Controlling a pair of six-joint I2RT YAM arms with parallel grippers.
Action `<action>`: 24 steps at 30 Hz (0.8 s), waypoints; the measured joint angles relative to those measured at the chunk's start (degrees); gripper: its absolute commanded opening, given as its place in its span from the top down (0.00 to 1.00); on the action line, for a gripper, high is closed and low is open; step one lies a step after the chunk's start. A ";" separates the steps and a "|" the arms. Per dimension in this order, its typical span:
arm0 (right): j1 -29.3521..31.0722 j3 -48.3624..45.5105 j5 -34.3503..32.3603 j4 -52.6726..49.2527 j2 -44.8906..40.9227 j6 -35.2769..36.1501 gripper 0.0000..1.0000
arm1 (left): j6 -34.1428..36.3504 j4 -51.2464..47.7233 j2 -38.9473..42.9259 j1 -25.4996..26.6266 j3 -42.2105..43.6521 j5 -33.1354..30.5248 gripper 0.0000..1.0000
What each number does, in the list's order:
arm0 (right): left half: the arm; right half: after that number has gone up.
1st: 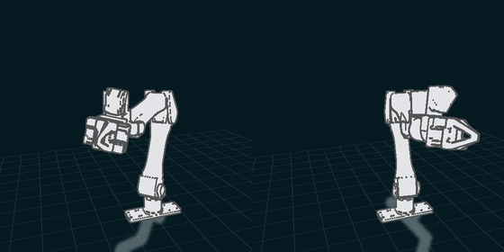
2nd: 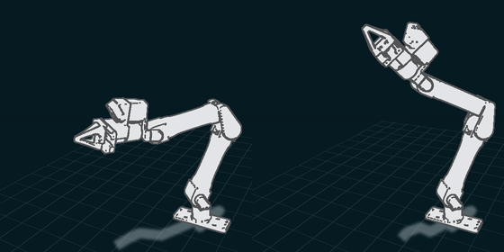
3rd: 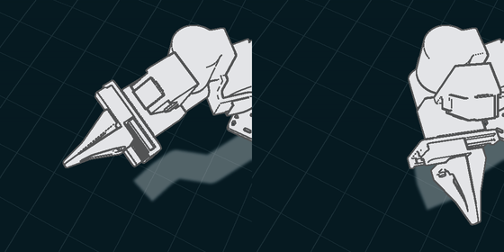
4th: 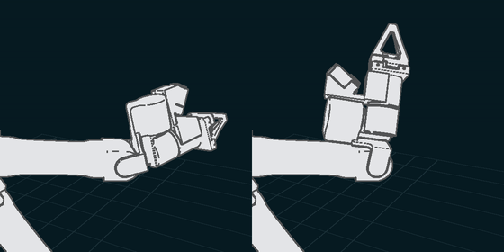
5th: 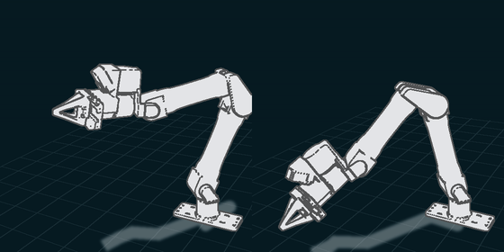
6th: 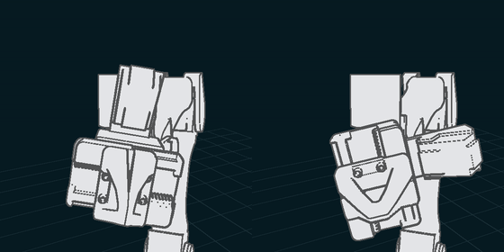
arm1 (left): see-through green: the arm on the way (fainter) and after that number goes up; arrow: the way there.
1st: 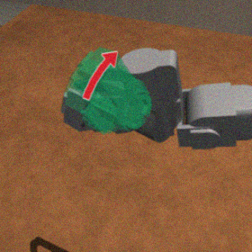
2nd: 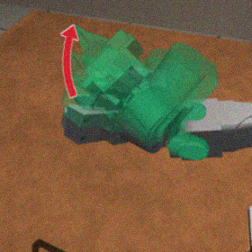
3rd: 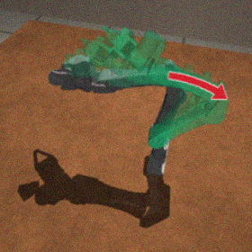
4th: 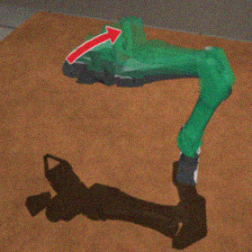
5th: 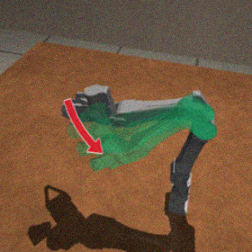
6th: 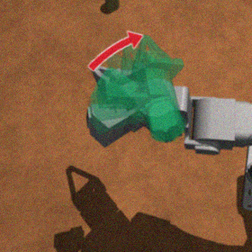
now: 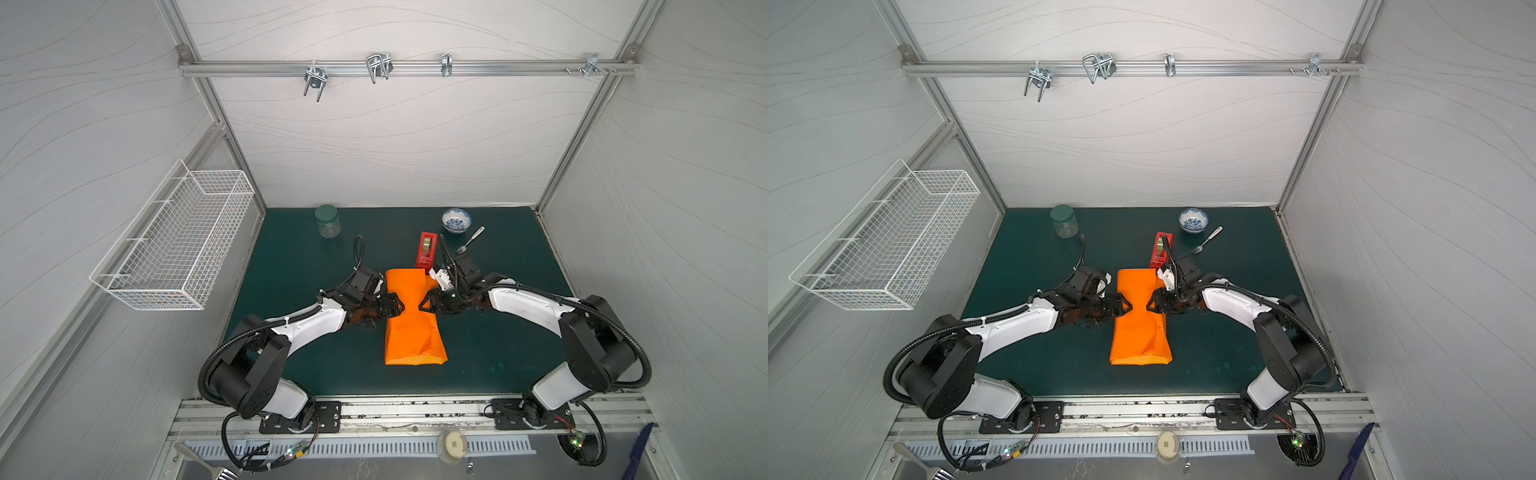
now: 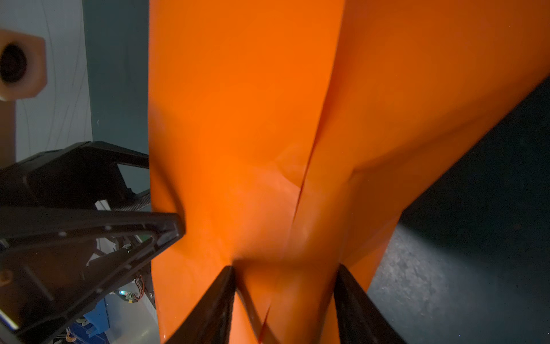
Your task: Wrap the gift box in paper
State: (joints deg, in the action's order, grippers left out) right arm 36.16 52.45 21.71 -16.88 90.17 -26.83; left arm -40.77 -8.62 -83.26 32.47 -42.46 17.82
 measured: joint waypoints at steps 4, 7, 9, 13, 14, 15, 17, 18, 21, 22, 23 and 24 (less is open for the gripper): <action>0.04 -0.33 0.04 1.01 -0.02 -0.61 0.51 | -0.61 -1.07 0.17 -0.11 -0.96 0.83 0.20; 0.04 -0.68 0.20 1.86 -0.02 -0.94 0.52 | -1.42 -0.94 0.28 -0.59 -1.57 2.25 0.20; 0.02 -0.92 0.33 2.32 -0.04 -1.29 0.54 | -1.64 -0.90 0.31 -0.79 -1.75 2.89 0.20; 0.02 -1.20 0.37 3.21 -0.17 -2.08 0.57 | -1.68 -1.03 0.31 -0.87 -1.75 3.89 0.20; 0.02 -1.22 0.37 3.34 -0.17 -2.19 0.58 | -1.64 -1.16 0.28 -0.87 -1.77 3.91 0.20; 0.02 -1.25 0.35 3.43 -0.20 -2.21 0.58 | -1.62 -1.40 0.28 -0.94 -1.79 3.89 0.20; 0.02 -1.27 0.28 3.63 -0.26 -2.23 0.60 | -1.44 -1.90 0.13 -0.96 -1.88 3.85 0.20; 0.02 -1.29 0.26 3.72 -0.28 -2.23 0.61 | -1.33 -2.16 -0.11 -0.96 -1.97 3.82 0.20; -0.02 -1.31 0.24 3.82 -0.33 -2.23 0.62 | -0.90 -3.23 -1.60 -0.96 -2.84 3.61 0.20; -0.04 -1.31 0.26 3.82 -0.35 -2.25 0.62 | -0.72 -3.50 -2.08 -0.96 -2.95 3.56 0.20; -0.09 -1.31 0.28 3.82 -0.35 -2.25 0.61 | -0.52 -3.72 -2.43 -0.96 -2.95 3.54 0.20; -0.09 -1.31 0.26 3.80 -0.35 -2.25 0.61 | -0.46 -3.76 -2.64 -0.96 -2.97 3.61 0.20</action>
State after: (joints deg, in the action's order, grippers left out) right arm 36.07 51.13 21.98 -13.08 89.82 -29.08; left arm -41.23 -12.38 -85.91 31.51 -45.43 21.43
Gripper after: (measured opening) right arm 0.385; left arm 0.798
